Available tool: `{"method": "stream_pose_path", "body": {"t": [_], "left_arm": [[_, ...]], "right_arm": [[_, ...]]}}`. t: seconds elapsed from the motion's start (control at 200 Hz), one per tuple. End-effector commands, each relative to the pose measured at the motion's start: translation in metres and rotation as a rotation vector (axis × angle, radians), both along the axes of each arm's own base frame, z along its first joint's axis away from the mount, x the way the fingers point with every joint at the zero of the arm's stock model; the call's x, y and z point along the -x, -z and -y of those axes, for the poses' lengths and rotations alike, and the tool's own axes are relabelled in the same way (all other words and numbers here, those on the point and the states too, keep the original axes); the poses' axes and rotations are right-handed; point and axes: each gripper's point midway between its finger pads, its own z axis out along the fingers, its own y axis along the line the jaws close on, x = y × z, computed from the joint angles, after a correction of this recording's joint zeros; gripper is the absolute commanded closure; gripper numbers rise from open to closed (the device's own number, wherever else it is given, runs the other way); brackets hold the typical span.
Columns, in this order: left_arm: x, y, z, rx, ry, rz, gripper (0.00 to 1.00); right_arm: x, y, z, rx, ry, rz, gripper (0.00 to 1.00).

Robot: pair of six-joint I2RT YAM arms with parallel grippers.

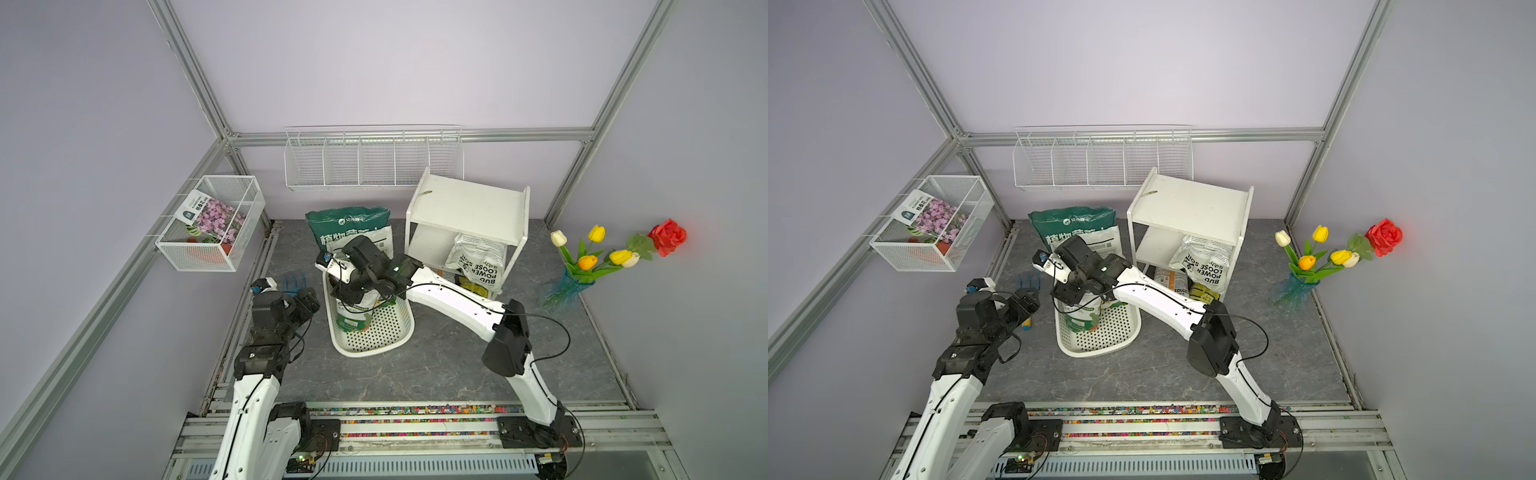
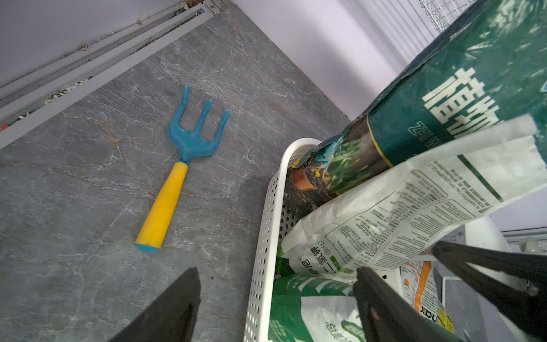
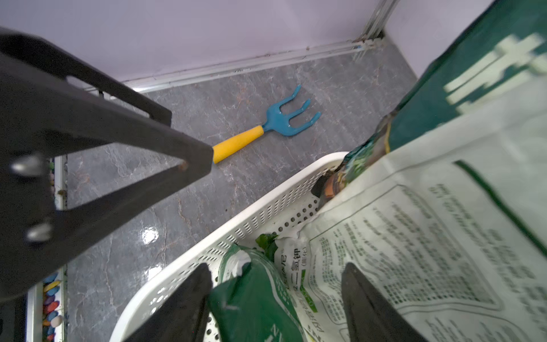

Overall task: Take down the fertilizer bag from the shelf
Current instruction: Place the fertilizer bag in the storage box, then pick up the fertilizer bag from the shelf.

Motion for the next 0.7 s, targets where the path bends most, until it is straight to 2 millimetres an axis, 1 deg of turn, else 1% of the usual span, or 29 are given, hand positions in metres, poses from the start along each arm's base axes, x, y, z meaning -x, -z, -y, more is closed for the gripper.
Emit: {"method": "stream_pose_path", "body": {"t": [0.0, 0.16, 0.24, 0.295, 0.38, 0.515, 0.59, 0.695], "left_arm": [[-0.007, -0.012, 0.006, -0.001, 0.041, 0.020, 0.15], [-0.014, -0.013, 0.014, 0.016, 0.088, 0.012, 0.15], [-0.018, -0.019, 0.022, 0.032, 0.132, 0.019, 0.15], [-0.020, -0.027, 0.031, 0.039, 0.188, 0.040, 0.15], [-0.024, -0.035, 0.044, 0.063, 0.262, 0.048, 0.16], [-0.030, -0.046, 0.053, 0.070, 0.321, 0.047, 0.16], [-0.034, -0.053, 0.058, 0.066, 0.338, 0.063, 0.17], [-0.041, -0.064, 0.069, 0.056, 0.375, 0.080, 0.16]], "right_arm": [[-0.012, -0.056, 0.018, -0.099, 0.035, 0.081, 0.28], [-0.013, -0.075, 0.038, -0.086, 0.050, 0.151, 0.28], [-0.012, -0.083, 0.047, -0.076, 0.061, 0.185, 0.28], [-0.013, -0.089, 0.056, -0.064, 0.081, 0.208, 0.28], [-0.011, -0.092, 0.072, -0.023, 0.097, 0.239, 0.28], [-0.008, -0.091, 0.108, 0.063, 0.139, 0.280, 0.29], [-0.006, -0.086, 0.133, 0.125, 0.166, 0.293, 0.29], [-0.004, -0.073, 0.168, 0.215, 0.209, 0.302, 0.30]]}}
